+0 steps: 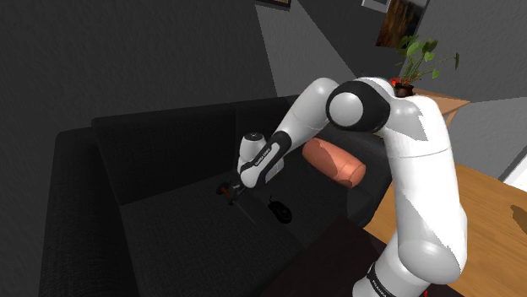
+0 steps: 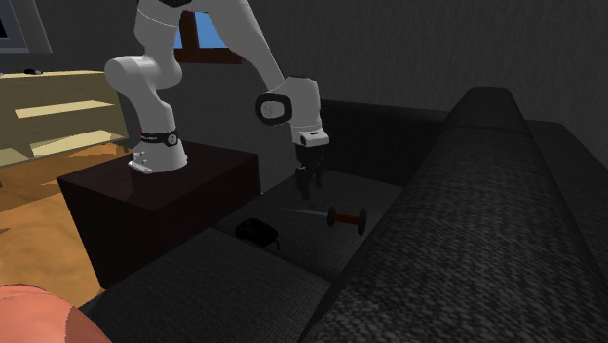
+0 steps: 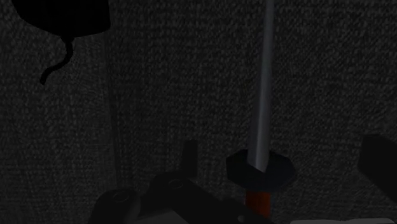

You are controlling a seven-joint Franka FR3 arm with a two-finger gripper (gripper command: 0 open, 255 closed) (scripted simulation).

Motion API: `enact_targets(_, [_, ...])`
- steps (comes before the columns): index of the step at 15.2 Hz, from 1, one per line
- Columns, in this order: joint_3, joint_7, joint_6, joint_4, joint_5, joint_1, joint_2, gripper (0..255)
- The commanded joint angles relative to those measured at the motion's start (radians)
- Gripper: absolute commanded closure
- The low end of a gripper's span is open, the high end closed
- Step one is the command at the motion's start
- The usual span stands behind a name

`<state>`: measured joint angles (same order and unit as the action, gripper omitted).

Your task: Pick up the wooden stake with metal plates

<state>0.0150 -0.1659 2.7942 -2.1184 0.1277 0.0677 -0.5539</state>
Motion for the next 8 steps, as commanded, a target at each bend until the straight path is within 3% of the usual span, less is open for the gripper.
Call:
enact_targets(1, [0.0,0.002,0.015,0.081,0.0,0.0,-0.083,0])
enact_targets(3, [0.0,0.0,0.023,0.162,-0.001,0.003,-0.161,0])
enact_targets(8, [0.004,-0.004,0.052,0.186,0.001,0.006,-0.214,0])
